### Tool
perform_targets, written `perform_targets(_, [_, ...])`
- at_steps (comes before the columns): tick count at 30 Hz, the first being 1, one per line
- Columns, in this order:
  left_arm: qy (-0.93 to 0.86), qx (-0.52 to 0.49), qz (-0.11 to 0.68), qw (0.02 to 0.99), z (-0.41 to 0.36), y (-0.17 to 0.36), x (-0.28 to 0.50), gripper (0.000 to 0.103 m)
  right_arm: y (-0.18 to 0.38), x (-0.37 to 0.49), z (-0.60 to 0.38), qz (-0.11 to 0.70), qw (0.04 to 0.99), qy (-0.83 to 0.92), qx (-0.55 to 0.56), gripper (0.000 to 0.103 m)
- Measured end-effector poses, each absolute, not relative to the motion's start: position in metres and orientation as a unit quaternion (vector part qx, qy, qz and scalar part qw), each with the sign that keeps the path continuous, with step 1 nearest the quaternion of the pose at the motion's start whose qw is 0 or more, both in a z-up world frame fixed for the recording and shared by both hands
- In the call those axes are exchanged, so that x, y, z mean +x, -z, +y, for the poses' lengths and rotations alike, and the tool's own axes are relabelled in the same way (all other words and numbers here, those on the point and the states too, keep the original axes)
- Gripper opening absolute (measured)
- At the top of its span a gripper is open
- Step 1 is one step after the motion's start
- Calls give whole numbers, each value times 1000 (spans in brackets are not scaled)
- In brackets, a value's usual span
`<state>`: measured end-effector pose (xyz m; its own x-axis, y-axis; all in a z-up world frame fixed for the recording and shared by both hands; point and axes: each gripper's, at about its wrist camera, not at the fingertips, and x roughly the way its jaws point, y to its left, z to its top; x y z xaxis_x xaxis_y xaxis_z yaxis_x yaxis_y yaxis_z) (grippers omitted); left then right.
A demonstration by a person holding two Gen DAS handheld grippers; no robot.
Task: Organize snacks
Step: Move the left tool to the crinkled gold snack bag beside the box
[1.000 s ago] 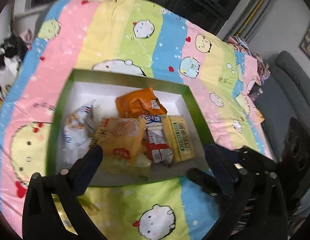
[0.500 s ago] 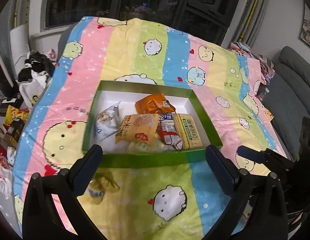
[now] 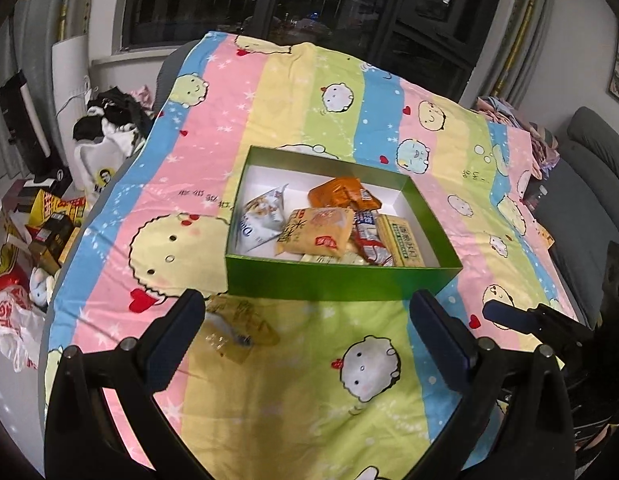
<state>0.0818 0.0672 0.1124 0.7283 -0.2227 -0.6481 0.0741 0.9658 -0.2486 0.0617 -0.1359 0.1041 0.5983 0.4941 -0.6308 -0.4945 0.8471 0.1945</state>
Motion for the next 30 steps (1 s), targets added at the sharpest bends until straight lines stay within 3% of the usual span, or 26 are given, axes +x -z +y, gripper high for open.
perform_targets(19, [28,-172,399,900,155,-48,75,103,-56,69,-78,409,860,-301,-41,81])
perform_targets(30, [80,-160,390,903,138,-37,87,103,-26,92,-41,417,844,-333,-52,81])
